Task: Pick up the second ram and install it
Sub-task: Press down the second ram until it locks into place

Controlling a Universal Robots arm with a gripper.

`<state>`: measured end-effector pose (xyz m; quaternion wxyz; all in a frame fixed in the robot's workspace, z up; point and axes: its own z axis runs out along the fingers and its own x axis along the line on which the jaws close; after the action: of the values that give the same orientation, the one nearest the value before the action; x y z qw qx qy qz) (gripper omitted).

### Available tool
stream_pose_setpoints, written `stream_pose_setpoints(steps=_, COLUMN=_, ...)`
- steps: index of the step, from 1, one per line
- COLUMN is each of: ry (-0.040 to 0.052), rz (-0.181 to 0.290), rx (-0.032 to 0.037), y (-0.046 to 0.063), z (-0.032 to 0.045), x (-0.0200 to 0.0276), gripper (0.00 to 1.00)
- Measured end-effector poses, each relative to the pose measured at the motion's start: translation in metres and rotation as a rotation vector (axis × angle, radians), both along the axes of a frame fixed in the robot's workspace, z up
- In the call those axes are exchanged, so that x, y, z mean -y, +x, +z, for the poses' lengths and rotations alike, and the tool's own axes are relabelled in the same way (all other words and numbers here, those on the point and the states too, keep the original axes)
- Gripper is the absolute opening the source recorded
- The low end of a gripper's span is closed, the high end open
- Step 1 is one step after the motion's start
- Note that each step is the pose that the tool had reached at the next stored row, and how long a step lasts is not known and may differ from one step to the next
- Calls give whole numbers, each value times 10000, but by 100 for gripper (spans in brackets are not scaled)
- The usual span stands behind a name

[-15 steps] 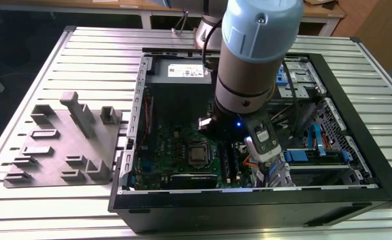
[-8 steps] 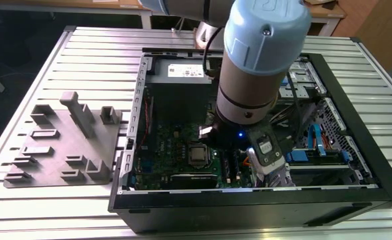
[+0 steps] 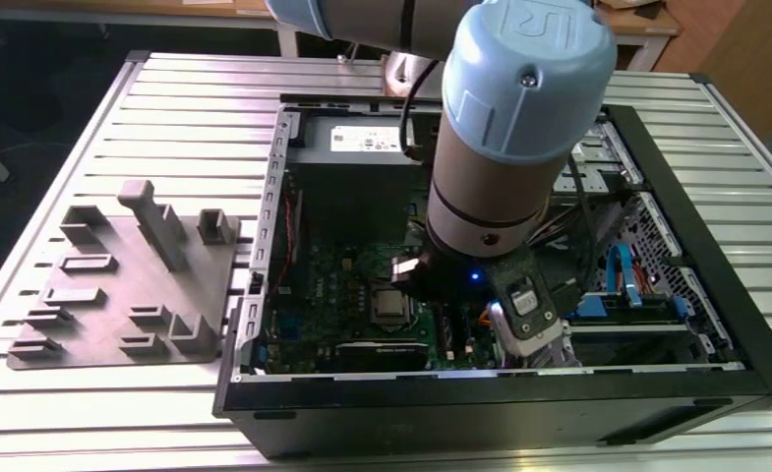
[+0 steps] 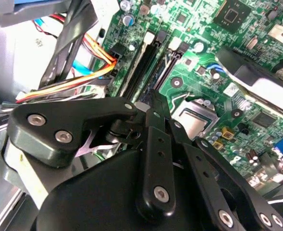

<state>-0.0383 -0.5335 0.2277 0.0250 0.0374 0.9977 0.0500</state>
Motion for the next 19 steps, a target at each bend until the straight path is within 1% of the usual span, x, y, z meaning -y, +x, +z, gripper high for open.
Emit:
stream_pose_setpoints(steps=9, ry=-1, rz=0, rx=-1, y=9, z=-53, x=0, gripper=7)
stream_pose_setpoints(steps=13, ry=-2, rz=0, rx=-1, y=9, z=-53, x=0, gripper=7)
stream_pose_setpoints(steps=19, ry=-5, rz=0, rx=-2, y=9, z=-77, x=1, gripper=7)
